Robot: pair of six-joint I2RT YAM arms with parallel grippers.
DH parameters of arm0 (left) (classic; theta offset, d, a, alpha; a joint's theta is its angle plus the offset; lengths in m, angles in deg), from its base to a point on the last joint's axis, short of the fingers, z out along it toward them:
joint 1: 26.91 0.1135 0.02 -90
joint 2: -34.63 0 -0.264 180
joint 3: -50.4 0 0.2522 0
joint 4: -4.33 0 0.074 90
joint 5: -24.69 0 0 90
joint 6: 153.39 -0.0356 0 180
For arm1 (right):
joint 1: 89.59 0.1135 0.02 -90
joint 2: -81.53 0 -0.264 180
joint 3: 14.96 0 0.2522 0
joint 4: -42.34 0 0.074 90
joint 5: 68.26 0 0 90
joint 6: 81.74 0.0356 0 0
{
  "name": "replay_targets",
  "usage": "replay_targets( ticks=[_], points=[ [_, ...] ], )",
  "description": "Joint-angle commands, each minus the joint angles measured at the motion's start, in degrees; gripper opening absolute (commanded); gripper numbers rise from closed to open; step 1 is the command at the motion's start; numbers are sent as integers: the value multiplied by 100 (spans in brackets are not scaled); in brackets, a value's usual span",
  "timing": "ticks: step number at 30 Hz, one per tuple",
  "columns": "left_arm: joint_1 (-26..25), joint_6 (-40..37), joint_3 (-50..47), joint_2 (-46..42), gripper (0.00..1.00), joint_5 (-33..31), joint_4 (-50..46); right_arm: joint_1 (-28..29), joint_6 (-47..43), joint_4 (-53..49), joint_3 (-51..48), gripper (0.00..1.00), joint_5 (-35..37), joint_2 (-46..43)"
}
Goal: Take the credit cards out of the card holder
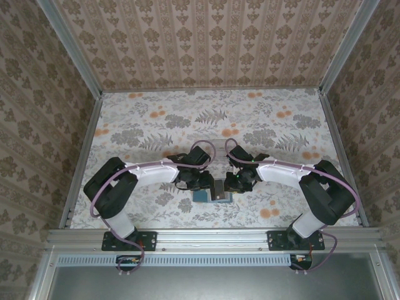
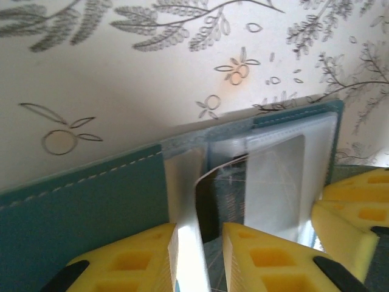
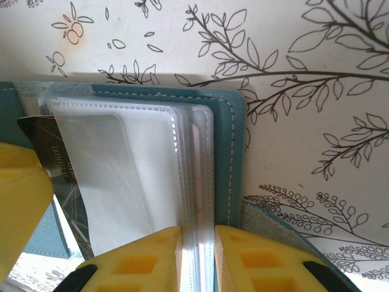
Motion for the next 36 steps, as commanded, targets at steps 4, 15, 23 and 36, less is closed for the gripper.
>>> replay_targets(
  ticks=[4,15,23,36],
  points=[
    [21,146,-64,32,25,263,290,5,-18,-310,-12,21,224,159],
    [26,113,-38,166,23,176,129,5,-18,-320,-29,20,232,134],
    [24,111,-37,224,18,99,75,5,-9,-329,-47,20,240,115],
    [31,-151,60,-214,11,-387,-745,5,1,-320,-56,18,271,143]
  ],
)
